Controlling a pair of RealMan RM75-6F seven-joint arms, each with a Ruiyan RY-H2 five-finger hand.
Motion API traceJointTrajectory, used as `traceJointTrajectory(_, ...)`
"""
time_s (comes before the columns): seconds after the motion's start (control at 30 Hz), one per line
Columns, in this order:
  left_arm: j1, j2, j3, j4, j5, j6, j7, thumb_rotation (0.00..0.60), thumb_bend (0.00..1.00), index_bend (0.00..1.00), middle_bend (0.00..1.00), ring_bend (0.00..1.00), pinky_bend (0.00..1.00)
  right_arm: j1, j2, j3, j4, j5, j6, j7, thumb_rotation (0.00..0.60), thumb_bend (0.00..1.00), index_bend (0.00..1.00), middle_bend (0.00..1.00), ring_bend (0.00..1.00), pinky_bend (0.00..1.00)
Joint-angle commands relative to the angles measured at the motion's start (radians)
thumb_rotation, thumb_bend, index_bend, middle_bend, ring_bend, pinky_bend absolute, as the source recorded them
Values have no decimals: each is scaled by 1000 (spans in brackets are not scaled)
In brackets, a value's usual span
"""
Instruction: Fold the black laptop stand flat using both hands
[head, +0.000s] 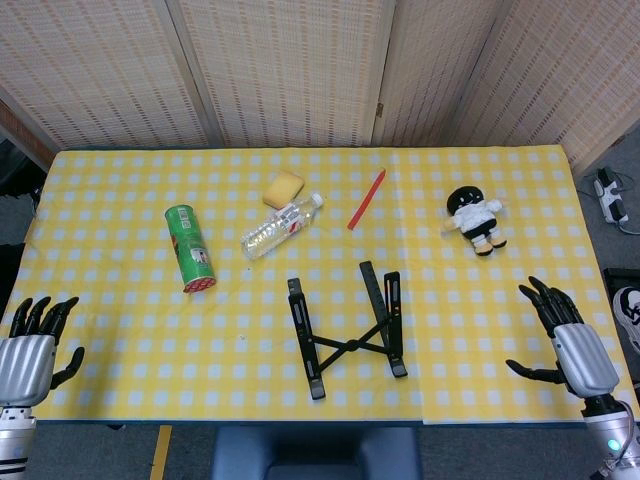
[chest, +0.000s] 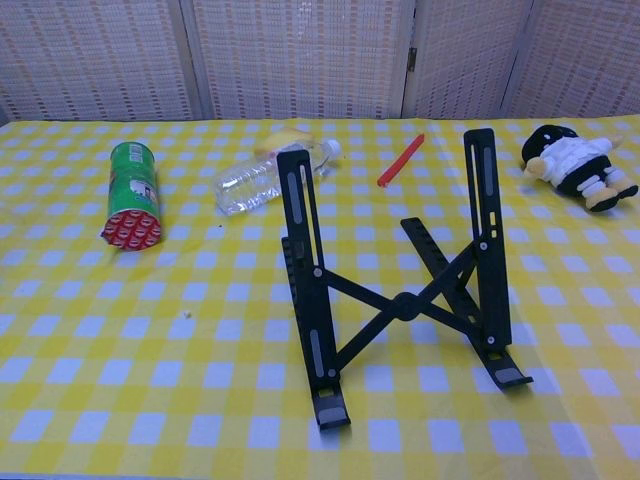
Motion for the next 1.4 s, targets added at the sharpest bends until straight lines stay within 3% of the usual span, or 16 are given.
traceJointTrajectory(0.03,-3,-1,0,1,1,-4,2,600,407,153,246,118,0,1,-2,2,1,-3,3,4,592,0,0,0,1,0)
traceJointTrajectory(0.5,7,7,6,-9,25,18,-5,600,407,153,246,118,0,-3,29,-39,-10,-57,-3,112,589,0,0,0,13,0)
traceJointTrajectory(0.67,9,9,11,-12,35,20,-9,600,407,153,246,118,0,45,70,-107,4,-131,-91,400,589,0,0,0,13,0)
traceJointTrajectory(0.93,4,9,9,-13,32,10,-5,600,408,153,246,118,0,153,57,-186,65,-239,-184,836,590,0,0,0,28,0)
traceJointTrajectory(1.1,-2,8,9,-15,30,-3,2,600,407,154,246,119,0,203,0,-198,136,-243,-191,1083,587,0,0,0,44,0)
traceJointTrajectory(1.4,-11,7,6,-16,26,-17,8,600,407,154,246,118,0,261,-102,-204,222,-184,-254,1345,570,0,0,0,34,0)
